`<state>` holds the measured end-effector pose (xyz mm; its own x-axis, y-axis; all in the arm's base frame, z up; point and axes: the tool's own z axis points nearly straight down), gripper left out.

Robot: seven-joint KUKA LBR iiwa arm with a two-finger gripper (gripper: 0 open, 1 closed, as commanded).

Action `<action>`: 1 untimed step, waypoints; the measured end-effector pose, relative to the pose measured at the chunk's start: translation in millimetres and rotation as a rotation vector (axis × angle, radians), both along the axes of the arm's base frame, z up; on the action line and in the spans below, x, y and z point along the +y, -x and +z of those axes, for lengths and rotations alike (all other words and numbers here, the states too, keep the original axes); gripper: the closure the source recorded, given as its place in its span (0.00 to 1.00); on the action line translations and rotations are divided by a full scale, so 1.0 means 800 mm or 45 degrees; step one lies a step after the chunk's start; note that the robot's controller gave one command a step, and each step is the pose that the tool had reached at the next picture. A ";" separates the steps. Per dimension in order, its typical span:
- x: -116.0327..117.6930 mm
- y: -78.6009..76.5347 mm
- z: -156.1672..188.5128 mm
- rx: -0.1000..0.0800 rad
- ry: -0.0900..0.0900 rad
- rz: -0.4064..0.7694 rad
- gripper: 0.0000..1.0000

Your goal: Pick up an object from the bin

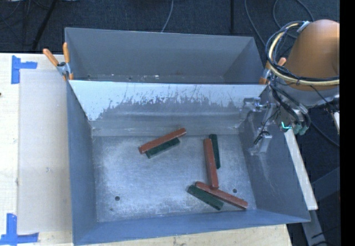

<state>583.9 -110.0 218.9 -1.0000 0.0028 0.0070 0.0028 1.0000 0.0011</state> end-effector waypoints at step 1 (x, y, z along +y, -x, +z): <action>0.055 0.015 -0.131 0.002 -0.003 0.161 0.00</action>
Offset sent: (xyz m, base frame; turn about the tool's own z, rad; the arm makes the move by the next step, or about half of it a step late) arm -0.0103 0.0420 -0.0996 -0.1269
